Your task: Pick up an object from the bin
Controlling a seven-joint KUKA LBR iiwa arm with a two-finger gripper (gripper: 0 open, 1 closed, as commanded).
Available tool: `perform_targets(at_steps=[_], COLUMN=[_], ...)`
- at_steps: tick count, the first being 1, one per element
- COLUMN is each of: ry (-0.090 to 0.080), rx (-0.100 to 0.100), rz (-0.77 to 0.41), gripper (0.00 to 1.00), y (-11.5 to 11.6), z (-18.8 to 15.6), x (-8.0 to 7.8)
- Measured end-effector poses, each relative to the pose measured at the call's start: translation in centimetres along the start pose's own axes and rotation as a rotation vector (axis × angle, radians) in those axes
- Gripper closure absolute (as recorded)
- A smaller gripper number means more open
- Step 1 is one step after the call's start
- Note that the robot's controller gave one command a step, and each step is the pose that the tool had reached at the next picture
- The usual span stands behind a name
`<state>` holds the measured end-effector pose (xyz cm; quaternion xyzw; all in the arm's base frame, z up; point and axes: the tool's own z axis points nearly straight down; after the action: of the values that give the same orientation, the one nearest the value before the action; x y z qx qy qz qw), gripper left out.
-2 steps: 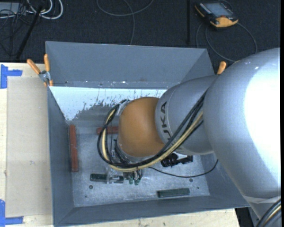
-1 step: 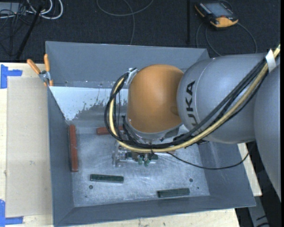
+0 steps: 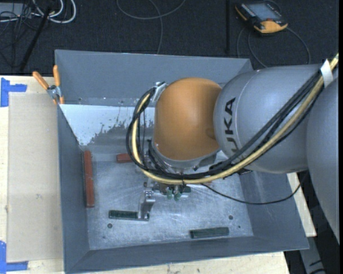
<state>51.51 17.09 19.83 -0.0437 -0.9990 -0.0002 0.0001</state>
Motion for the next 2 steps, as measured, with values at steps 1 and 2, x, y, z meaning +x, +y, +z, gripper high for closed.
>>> perform_targets(at_steps=[1, 2], ry=[0.000, -0.004], rx=[0.000, -0.001], rz=[0.000, -0.047], gripper=[0.00, 1.00], y=[0.0, 0.8], z=[0.0, 12.5], x=[0.0, 1.9])
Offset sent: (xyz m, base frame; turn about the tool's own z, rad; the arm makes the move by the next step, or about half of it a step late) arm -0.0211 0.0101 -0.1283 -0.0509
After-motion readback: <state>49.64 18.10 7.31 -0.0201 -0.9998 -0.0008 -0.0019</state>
